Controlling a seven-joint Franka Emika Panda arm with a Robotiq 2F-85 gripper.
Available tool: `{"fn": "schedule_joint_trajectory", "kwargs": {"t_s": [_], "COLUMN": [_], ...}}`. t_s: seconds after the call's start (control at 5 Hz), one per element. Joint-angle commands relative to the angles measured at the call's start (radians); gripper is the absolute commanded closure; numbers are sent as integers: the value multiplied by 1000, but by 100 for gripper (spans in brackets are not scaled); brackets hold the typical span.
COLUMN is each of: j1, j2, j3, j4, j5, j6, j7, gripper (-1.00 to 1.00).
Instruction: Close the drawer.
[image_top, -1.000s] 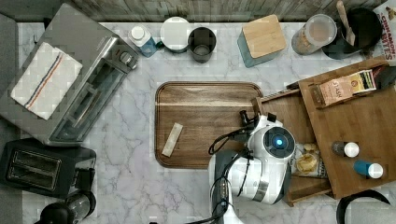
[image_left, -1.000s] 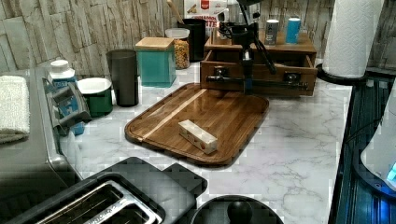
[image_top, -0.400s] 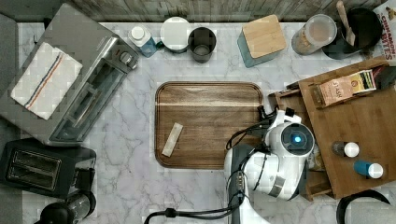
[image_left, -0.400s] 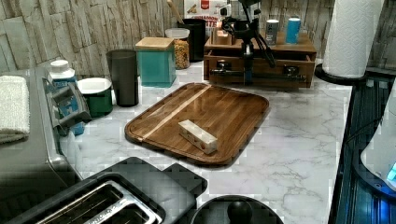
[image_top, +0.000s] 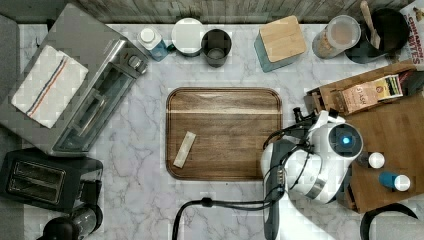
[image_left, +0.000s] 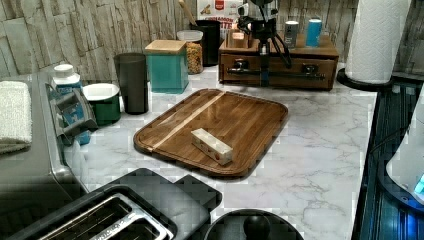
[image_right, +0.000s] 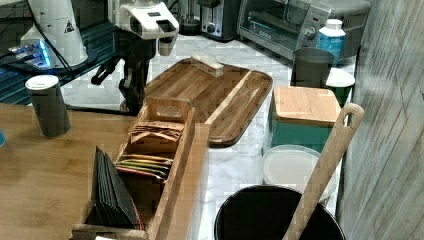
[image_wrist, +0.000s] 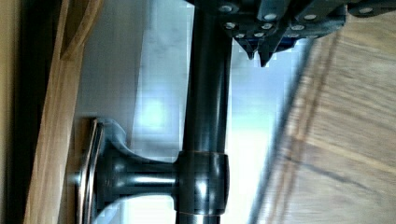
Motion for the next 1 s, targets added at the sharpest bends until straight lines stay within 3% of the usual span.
{"fn": "schedule_joint_trajectory", "kwargs": {"t_s": [0.2, 1.0], "j1": [-160, -149], "j2": [148, 149], "j3": [-100, -112], "j4": [458, 458], "j5": [12, 20], "j6": [-16, -16], "j7": [-255, -259], "gripper": [100, 100]}}
